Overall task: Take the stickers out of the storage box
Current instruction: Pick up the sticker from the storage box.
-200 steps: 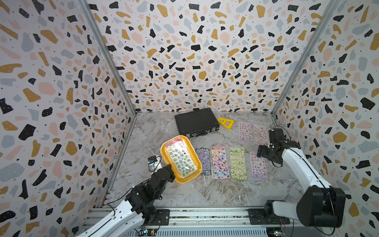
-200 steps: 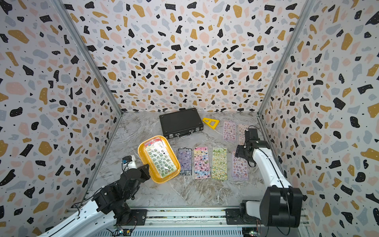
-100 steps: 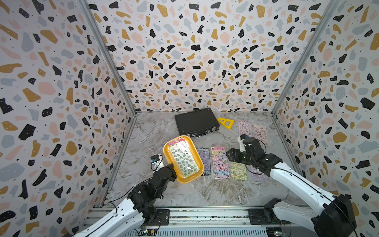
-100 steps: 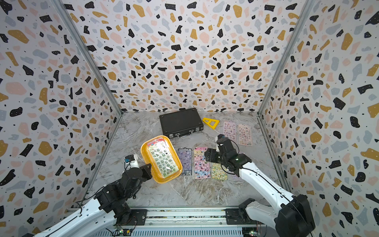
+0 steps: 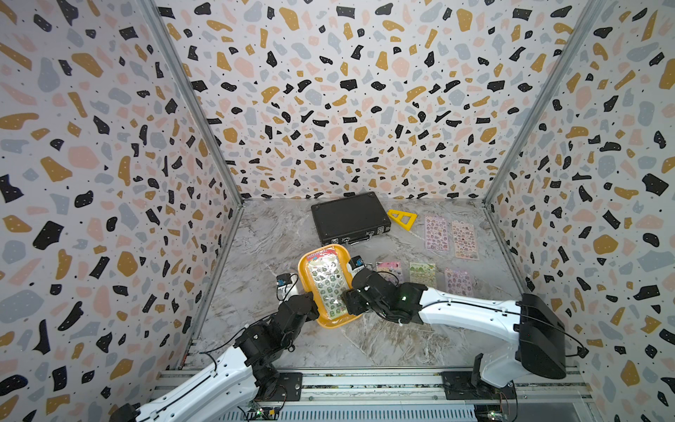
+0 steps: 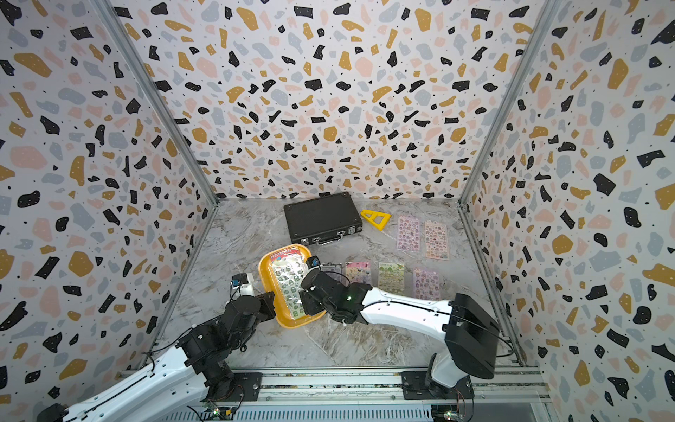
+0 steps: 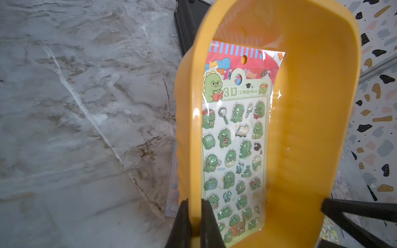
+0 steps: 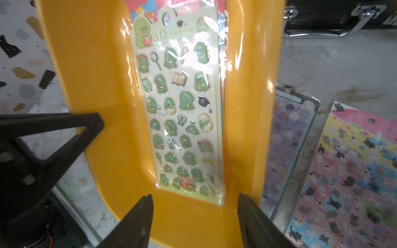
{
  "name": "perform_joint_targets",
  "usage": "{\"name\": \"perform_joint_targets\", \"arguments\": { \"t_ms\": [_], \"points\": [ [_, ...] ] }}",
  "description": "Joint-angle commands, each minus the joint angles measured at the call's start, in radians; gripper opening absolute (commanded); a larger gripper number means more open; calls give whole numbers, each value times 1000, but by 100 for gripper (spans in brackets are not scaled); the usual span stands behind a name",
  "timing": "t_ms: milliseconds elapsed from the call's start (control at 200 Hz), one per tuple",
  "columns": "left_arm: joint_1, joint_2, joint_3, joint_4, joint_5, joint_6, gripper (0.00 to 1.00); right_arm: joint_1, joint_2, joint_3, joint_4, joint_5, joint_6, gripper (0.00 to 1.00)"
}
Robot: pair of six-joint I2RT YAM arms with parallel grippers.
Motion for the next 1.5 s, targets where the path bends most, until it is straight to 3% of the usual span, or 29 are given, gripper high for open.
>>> {"name": "perform_joint_targets", "arguments": {
  "t_ms": [0, 155, 350, 486, 686, 1066, 1497],
  "points": [
    [-4, -13, 17, 93, 23, 21, 0, -3, 6, 31, -6, 63, 36, 69],
    [-4, 1, -8, 184, 64, 21, 0, -5, 29, 14, 47, 74, 52, 71],
    [-3, 3, -16, 217, 94, 50, 0, -8, 103, 107, -69, 161, 82, 78],
    [-4, -17, -24, 223, 89, 58, 0, -14, 147, 153, -112, 189, 96, 94],
    [-4, -39, -47, 274, 118, 73, 0, -95, 184, 165, -122, 103, 162, 97],
    [-4, -68, -74, 326, 150, 76, 0, -124, 256, 179, -25, -105, 83, 99],
    [-4, -128, -110, 388, 188, 82, 0, -124, 308, 178, -20, -63, 134, 99]
  ]
}}
